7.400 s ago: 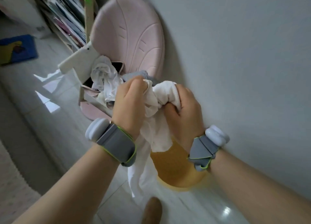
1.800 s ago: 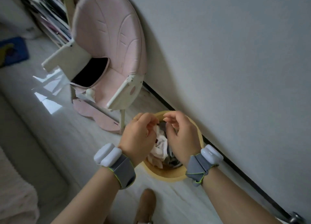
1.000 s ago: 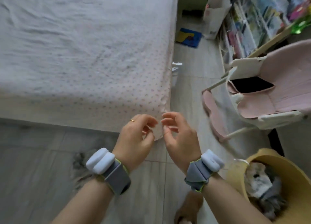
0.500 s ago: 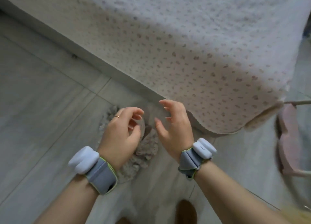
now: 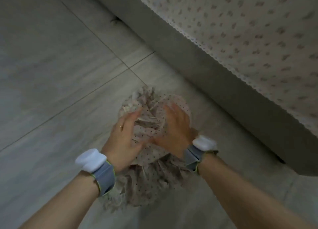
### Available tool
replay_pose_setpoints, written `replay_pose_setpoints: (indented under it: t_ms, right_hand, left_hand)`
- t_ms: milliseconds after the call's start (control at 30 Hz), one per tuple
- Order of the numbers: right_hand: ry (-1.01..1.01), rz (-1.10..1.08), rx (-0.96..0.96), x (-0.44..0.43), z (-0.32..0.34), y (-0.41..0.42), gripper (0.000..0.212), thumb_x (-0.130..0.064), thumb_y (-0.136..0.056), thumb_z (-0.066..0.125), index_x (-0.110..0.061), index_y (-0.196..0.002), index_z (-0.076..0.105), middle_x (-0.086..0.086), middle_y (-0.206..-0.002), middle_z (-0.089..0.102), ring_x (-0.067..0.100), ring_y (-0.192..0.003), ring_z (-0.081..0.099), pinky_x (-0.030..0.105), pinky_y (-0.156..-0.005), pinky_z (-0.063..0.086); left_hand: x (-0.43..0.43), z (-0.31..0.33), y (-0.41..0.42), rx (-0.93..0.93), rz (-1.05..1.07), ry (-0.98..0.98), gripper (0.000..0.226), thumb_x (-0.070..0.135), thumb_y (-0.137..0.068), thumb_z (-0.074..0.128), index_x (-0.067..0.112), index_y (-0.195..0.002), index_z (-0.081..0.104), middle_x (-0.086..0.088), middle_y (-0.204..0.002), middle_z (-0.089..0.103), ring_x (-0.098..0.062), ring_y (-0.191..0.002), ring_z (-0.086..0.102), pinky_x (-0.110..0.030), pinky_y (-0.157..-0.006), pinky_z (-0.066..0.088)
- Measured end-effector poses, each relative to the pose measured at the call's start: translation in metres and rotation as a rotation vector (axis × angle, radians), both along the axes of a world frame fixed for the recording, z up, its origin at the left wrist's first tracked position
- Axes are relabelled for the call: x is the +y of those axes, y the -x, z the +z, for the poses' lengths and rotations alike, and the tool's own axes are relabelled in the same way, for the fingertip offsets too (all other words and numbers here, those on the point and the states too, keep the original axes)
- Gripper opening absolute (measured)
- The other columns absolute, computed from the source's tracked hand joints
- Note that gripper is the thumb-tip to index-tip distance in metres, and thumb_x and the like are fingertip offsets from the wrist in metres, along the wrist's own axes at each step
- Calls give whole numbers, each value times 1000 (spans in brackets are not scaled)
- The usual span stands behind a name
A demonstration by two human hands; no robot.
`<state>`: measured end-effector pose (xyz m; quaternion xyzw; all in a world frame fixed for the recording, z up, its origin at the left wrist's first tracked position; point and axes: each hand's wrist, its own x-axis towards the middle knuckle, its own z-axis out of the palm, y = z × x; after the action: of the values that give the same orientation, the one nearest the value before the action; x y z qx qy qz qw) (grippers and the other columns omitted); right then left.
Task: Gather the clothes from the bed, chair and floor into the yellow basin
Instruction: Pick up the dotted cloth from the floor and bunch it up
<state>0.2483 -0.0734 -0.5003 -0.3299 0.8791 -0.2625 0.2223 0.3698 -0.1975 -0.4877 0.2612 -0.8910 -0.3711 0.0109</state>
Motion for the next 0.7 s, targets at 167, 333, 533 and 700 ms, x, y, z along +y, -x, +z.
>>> replay_pose_setpoints:
  t_ms: [167, 333, 533, 700]
  right_hand:
    - [-109, 126, 47, -26, -86, -9, 121, -63, -54, 74, -42, -136, -12, 5, -154, -16, 32, -138, -15, 62, -108, 7]
    - [-124, 95, 52, -43, -121, -13, 127, -61, -47, 79, -55, -127, -19, 4, -152, -22, 43, -137, -5, 68, -102, 21]
    - [-248, 195, 114, -34, -143, -21, 97, -63, -57, 61, -54, -129, -4, 14, -143, 22, 46, -124, 23, 63, -102, 24]
    - [-159, 227, 312, -32, -146, -27, 28, -44, -77, 54, -32, -97, 36, 12, -99, 55, 36, -92, 52, 42, -78, 44]
  left_hand:
    - [-22, -82, -27, -242, -54, 59, 101, 43, -70, 69, 45, -137, -6, 2, -155, -14, -28, -142, -12, -48, -115, 11]
    - [-26, -102, -13, -151, 86, -30, 109, 27, -63, 77, 44, -137, 0, -2, -155, -14, -28, -141, 15, -42, -112, 28]
    - [-20, -120, -2, -185, 55, -135, 107, 17, -70, 72, 37, -139, -7, -17, -152, 6, -34, -134, 30, -33, -104, 34]
    - [-16, -128, 1, -218, -43, -49, 108, 17, -76, 66, 60, -114, -24, -17, -129, 33, -36, -104, 54, -26, -83, 39]
